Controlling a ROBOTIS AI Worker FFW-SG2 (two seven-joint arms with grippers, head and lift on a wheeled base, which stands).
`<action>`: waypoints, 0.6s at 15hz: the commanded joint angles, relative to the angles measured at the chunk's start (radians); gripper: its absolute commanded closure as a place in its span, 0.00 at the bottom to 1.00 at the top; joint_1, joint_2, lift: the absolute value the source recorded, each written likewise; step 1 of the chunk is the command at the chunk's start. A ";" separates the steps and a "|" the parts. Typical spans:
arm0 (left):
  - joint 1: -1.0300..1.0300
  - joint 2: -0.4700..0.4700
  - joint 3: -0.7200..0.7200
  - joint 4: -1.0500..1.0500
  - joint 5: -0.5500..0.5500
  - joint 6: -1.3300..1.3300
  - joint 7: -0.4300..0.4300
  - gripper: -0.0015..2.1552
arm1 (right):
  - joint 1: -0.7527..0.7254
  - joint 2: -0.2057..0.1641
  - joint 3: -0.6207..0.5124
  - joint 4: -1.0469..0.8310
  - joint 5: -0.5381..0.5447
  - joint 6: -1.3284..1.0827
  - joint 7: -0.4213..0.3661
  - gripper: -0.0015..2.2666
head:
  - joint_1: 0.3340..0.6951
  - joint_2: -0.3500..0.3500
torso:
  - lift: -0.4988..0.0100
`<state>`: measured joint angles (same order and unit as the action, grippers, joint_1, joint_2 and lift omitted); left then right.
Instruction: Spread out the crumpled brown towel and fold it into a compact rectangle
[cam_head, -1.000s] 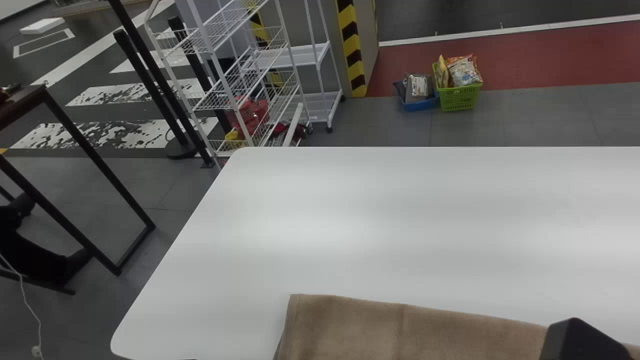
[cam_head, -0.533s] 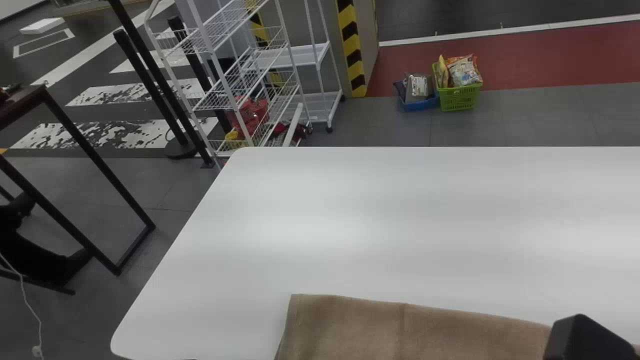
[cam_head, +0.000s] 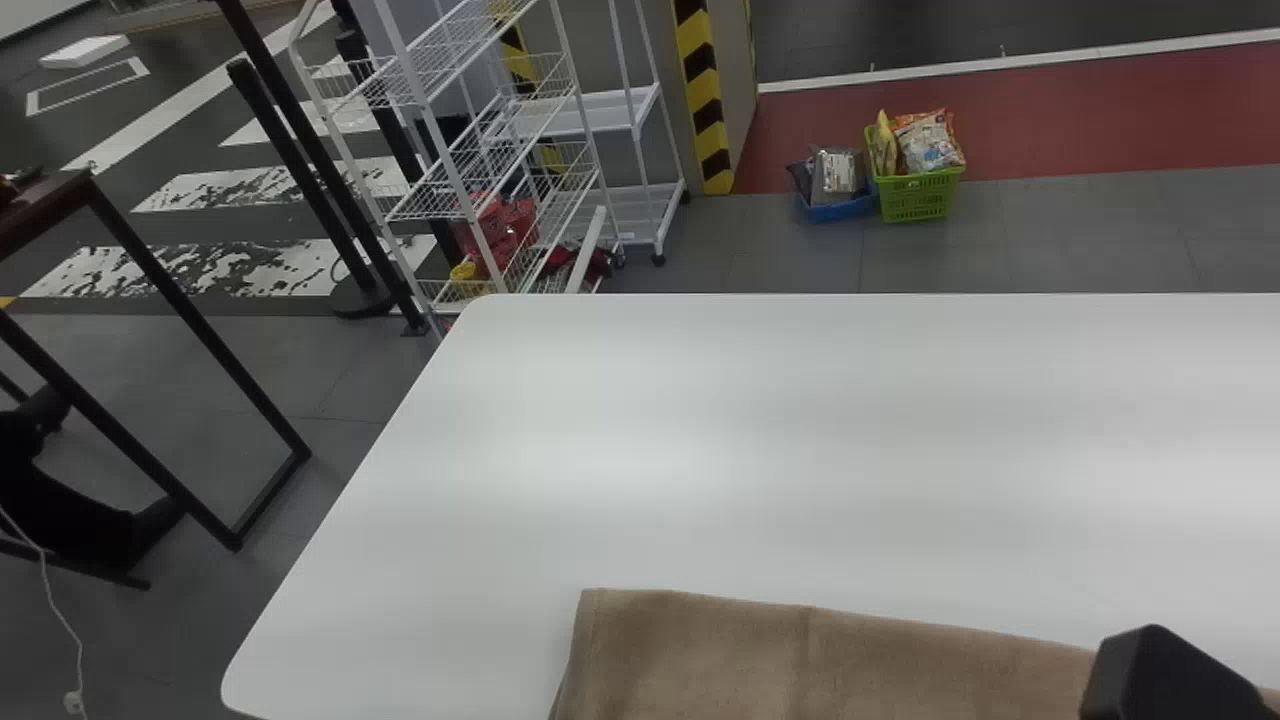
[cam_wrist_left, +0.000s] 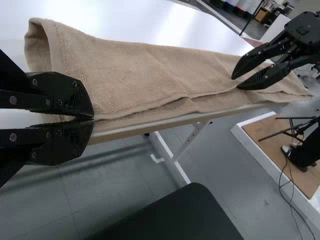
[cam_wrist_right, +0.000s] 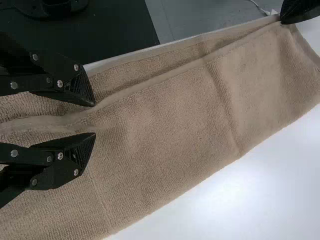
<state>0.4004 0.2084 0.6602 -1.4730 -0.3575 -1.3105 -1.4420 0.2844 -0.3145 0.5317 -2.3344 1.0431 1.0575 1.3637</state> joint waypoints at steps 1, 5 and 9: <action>-0.002 0.000 -0.001 0.000 0.000 0.000 0.000 0.47 | -0.001 0.000 -0.006 0.001 0.000 -0.003 0.003 0.35 | 1.00 1.00 | 0.73; -0.002 0.000 -0.005 0.002 0.000 0.000 0.002 0.47 | -0.001 -0.001 -0.010 0.006 0.002 0.000 0.003 0.42 | 1.00 1.00 | 0.73; -0.003 0.000 -0.004 0.002 0.000 0.000 0.002 0.47 | -0.001 0.000 -0.027 -0.008 0.000 0.000 0.003 0.45 | 1.00 1.00 | 0.73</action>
<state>0.3974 0.2086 0.6554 -1.4711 -0.3574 -1.3107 -1.4405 0.2838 -0.3148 0.5135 -2.3356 1.0432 1.0577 1.3637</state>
